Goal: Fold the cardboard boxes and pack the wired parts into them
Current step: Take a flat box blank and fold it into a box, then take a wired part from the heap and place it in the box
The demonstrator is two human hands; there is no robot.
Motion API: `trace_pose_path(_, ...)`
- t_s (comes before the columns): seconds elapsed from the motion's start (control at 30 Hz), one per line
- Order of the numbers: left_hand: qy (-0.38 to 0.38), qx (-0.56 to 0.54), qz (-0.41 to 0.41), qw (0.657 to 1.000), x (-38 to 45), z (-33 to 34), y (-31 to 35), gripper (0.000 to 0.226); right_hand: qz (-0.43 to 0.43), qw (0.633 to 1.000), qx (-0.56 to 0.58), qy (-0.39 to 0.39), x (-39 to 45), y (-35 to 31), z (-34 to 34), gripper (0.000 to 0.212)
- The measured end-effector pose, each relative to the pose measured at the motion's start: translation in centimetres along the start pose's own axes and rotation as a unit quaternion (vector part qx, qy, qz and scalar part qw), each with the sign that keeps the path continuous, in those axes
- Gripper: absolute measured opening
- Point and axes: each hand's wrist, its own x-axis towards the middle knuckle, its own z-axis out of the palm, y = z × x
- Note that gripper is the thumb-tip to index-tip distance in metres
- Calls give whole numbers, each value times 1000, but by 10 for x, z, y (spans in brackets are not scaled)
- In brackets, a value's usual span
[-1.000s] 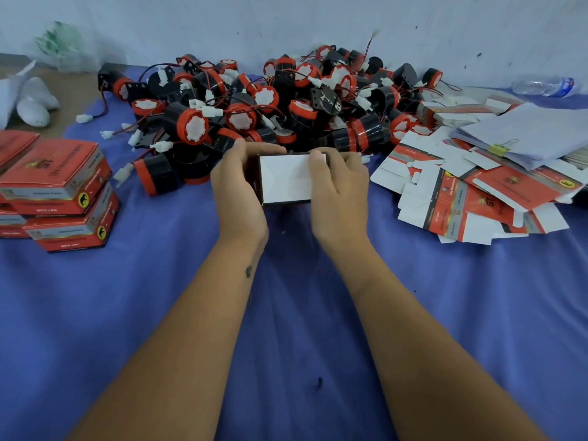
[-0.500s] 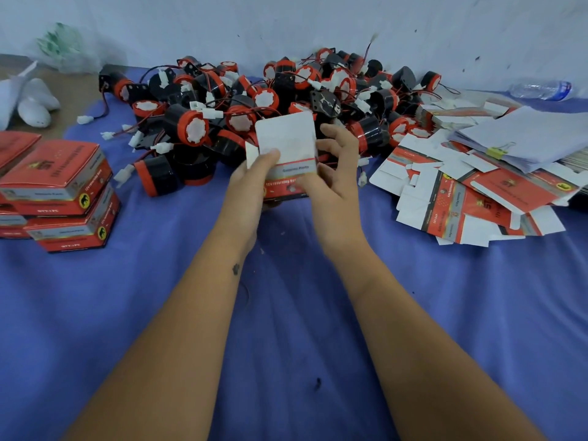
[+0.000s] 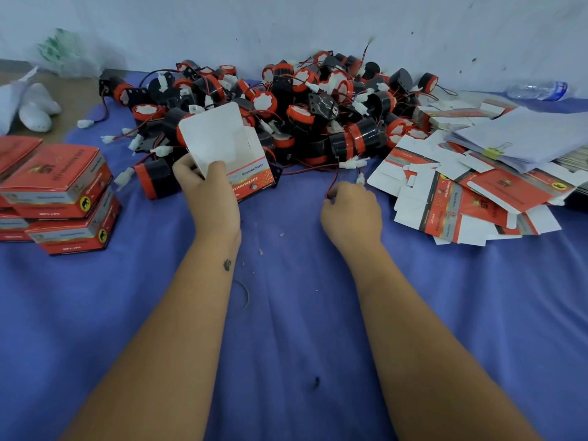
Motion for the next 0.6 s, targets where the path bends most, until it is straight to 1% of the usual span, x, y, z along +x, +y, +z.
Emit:
trace_pose_path(0.07,-1,1,-3,1000,0,0,-1,23,-3,1000,4,8,1,0,-2,24)
trace_pose_path(0.17,-19,28,5,999,-1,1,-4,23,-22,1000,-8,20,-1,-1,-3,12)
trace_pose_path(0.2,-28,38,8,999,-1,2,-5,23,-31,999,19,24,-3,-3,-3,9)
trace_pose_path(0.27,-50,59,11,997,-2,3,-8,23,-43,987,151,21,-7,-9,-3,6)
trace_pose_path(0.33,-70,84,14,994,-3,4,-9,24,-48,957,286,26,-10,-15,-5,9)
trace_pose_path(0.4,-94,110,18,989,-4,5,-10,25,-53,922,375,83,-11,-18,-10,14)
trace_pose_path(0.47,-118,139,17,983,-5,6,-12,25,-34,871,458,175,-11,-18,-18,23)
trace_pose_path(0.53,-135,172,18,976,-6,7,-14,24,-3,833,488,262,-8,-13,-25,28)
trace_pose_path(0.6,-149,192,19,970,-7,7,-16,23,36,814,488,314,-6,-8,-30,29)
